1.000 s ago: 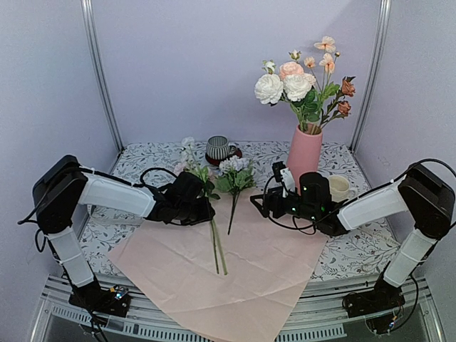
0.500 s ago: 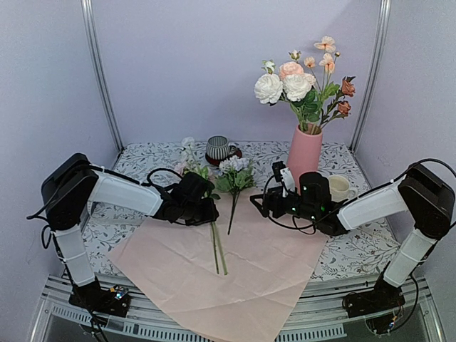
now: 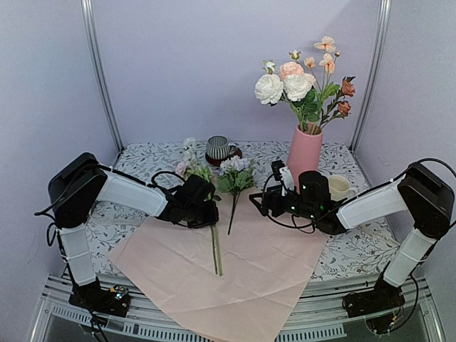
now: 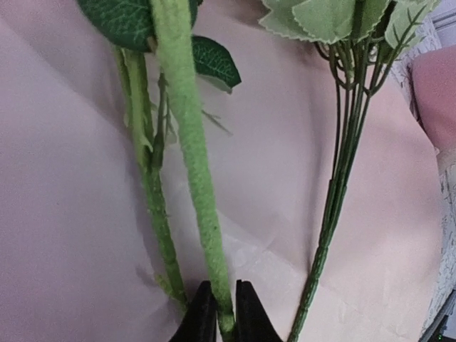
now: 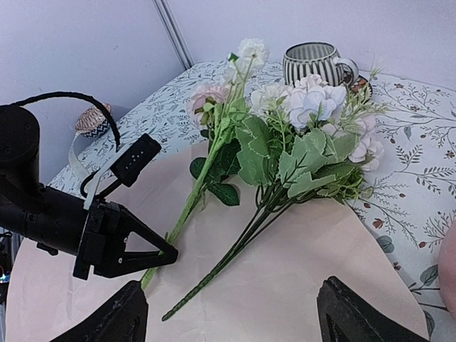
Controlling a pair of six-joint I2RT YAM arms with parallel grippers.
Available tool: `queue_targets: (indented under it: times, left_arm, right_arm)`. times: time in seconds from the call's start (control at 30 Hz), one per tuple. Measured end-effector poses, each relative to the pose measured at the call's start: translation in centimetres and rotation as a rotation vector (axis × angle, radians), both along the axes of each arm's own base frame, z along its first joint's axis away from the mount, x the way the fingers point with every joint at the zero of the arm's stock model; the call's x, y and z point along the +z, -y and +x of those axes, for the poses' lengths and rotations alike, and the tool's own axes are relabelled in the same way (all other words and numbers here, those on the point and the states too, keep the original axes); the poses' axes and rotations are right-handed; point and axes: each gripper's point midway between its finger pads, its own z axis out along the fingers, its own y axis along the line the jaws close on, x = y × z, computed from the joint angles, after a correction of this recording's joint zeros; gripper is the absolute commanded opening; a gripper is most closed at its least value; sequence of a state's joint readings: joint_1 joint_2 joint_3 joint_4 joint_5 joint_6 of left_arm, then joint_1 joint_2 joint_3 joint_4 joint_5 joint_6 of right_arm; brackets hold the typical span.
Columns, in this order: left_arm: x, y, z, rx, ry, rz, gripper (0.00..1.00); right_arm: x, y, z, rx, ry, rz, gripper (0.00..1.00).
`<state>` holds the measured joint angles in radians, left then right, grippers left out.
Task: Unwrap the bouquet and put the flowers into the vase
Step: Pick up the fake flower from the flattened wrapping paper.
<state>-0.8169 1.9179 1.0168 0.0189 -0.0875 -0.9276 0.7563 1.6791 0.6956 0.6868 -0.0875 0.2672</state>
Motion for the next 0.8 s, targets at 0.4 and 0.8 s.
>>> queue_targets:
  times: [0.4,0.8]
  left_arm:
    - [3.2,-1.6,0.0,0.044,0.060,0.003,0.04]
    - [10.5,-4.1,-1.2,0.032,0.232,-0.029,0.00]
  right_arm:
    - [-0.3,0.0,-0.1,0.001,-0.008,-0.011,0.84]
    - [-0.3,-0.1,-0.2,0.013,-0.010,-0.012,0.85]
